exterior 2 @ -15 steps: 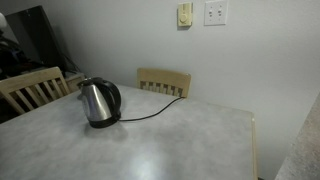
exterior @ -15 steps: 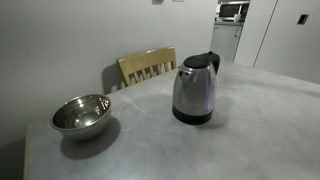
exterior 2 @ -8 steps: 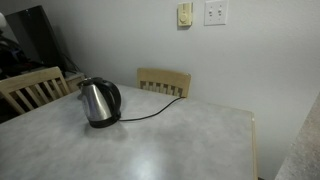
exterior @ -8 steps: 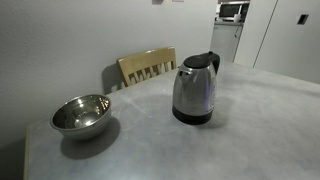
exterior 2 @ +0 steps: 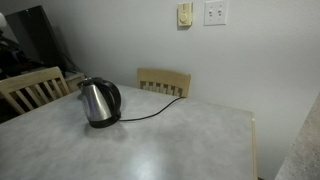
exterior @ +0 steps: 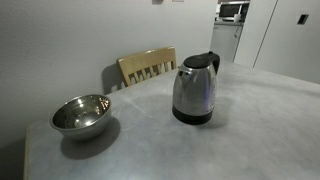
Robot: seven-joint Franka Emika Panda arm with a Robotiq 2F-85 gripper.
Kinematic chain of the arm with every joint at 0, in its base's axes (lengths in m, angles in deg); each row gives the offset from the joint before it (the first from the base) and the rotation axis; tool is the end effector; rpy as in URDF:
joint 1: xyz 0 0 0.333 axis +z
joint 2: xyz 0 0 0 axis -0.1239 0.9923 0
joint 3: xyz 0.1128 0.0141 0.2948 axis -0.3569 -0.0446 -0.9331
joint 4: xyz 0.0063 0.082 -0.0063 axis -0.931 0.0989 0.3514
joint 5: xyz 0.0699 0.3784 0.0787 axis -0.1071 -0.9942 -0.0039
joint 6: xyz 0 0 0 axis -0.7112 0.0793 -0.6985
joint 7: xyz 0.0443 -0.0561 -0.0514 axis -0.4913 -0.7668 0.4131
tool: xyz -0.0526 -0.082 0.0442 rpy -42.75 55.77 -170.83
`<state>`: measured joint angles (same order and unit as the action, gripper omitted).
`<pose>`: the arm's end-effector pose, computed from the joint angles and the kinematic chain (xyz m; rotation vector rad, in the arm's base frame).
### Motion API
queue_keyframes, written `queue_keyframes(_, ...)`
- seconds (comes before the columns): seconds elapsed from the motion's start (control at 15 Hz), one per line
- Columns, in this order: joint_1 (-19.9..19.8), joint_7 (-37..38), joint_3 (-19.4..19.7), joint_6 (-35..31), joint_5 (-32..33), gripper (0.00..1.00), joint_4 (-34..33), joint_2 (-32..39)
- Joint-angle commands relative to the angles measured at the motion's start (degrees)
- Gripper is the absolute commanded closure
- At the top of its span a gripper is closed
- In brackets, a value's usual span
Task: Open the lid of the electric kettle.
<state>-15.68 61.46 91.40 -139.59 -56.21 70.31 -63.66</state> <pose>0.2804 -0.1239 0.4229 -3.0708 0.0476 0.2328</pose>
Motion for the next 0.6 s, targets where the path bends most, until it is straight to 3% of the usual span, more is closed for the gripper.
queue_keyframes(0.0,0.1,-1.3,0.9,-2.2,-1.2,0.0,0.4,0.1)
queue_keyframes(0.53,4.8,-11.5,4.7,-10.8,-5.8,0.0,-1.5,3.3)
